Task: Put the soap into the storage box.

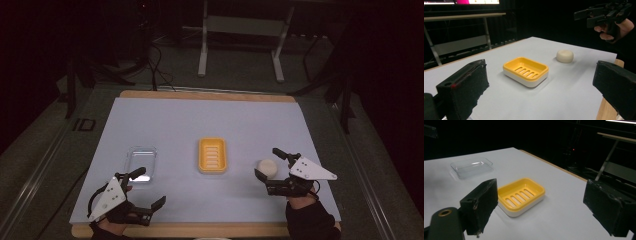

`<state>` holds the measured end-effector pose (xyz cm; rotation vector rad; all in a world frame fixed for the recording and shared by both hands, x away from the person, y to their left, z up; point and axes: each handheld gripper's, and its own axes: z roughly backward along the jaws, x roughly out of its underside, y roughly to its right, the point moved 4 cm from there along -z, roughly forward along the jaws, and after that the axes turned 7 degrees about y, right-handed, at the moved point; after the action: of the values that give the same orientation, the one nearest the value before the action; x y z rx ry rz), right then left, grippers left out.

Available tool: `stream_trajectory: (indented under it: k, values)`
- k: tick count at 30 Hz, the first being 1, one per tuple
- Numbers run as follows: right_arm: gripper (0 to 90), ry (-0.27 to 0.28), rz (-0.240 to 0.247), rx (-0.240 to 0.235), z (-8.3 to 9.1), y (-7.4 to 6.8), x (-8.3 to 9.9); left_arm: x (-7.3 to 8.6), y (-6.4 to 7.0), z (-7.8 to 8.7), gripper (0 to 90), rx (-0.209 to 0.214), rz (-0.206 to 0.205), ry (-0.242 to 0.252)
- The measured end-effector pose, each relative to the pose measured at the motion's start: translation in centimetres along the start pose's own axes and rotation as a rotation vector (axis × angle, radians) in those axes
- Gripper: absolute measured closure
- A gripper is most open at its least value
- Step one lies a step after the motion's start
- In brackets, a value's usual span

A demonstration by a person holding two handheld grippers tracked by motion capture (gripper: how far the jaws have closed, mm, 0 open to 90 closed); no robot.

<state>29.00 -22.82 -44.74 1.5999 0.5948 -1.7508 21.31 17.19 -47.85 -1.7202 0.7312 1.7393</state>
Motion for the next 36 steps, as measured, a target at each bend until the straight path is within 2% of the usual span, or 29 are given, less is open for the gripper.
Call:
stream_trajectory:
  k: [5, 6, 10, 13, 18, 19, 21, 22, 27, 32, 36]
  values:
    - [12.3, -0.001, -0.005, -0.003, -0.3, 0.0, 0.0, 0.0, 0.0, 0.2, 0.1, -0.006, 0.001, 0.0]
    - [12.2, -0.006, -0.011, -0.019, -0.4, 0.0, 0.0, 0.0, 0.1, 0.3, 0.1, -0.005, 0.002, 0.003]
    - [12.2, -0.018, -0.007, -0.036, -0.5, -0.1, 0.1, 0.0, 0.1, 0.3, 0.1, -0.003, 0.001, -0.001]
    - [11.3, -0.06, -0.006, -0.085, -0.7, -0.3, 0.2, 0.0, 0.1, 0.3, 0.1, -0.003, 0.002, -0.001]
    - [11.3, -0.075, 0.009, -0.11, -0.7, -0.3, 0.1, 0.1, 0.1, 0.3, 0.1, -0.003, 0.0, -0.007]
    - [11.2, -0.103, 0.005, -0.151, -0.7, -0.2, 0.0, 0.0, 0.1, 0.3, 0.1, -0.001, 0.001, -0.006]
    - [11.1, -0.123, 0.008, -0.165, -0.8, 0.0, -0.1, 0.1, 0.1, 0.3, 0.1, 0.001, -0.003, -0.011]
    - [10.7, -0.142, -0.001, -0.193, -0.9, 0.1, -0.1, 0.1, 0.1, 0.2, 0.1, 0.001, -0.001, -0.011]
    - [10.1, -0.193, 0.0, -0.264, -1.1, 0.6, -0.3, 0.1, 0.1, 0.2, 0.1, 0.002, -0.001, -0.015]
    - [10.0, -0.242, 0.003, -0.318, -0.9, 1.2, -0.5, 0.2, 0.1, 0.2, 0.1, 0.002, -0.002, -0.019]
    - [10.0, -0.294, 0.008, -0.342, -0.7, 1.7, -0.5, 0.3, 0.1, 0.1, 0.1, 0.002, -0.005, -0.028]
